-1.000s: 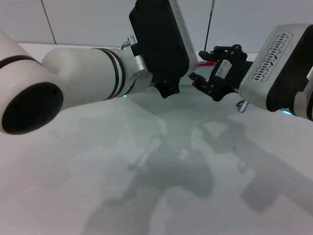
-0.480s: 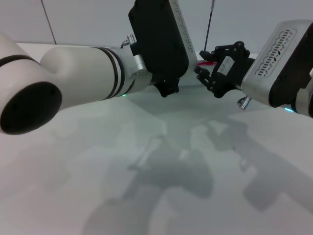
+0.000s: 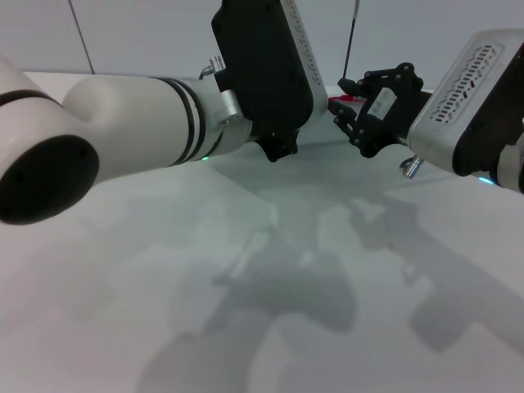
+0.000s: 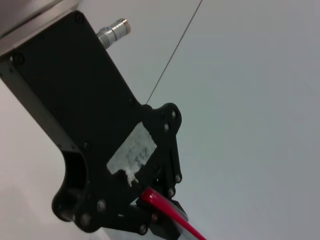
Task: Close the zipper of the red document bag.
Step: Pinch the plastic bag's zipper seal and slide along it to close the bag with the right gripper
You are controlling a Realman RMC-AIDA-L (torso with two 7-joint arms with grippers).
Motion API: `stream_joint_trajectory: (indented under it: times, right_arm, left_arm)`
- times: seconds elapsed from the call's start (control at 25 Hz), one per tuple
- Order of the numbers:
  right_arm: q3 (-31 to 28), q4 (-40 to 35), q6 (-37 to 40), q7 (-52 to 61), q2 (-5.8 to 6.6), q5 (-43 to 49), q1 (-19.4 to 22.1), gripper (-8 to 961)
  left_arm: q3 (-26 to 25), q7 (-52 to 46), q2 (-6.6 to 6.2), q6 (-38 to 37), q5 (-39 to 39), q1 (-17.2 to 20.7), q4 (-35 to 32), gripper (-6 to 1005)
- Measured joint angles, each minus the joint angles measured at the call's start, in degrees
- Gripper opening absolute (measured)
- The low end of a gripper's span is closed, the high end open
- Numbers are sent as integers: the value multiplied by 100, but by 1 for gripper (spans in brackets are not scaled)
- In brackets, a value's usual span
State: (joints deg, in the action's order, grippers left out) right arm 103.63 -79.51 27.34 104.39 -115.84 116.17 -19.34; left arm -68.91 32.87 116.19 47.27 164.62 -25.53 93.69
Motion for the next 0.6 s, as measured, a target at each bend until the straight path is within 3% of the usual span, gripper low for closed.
stream_joint_trajectory:
  times: [0.6]
  right_arm:
    - [37, 23, 36, 3, -9, -3, 0, 228]
  left_arm:
    - [0, 6, -1, 3, 0, -25, -46, 53]
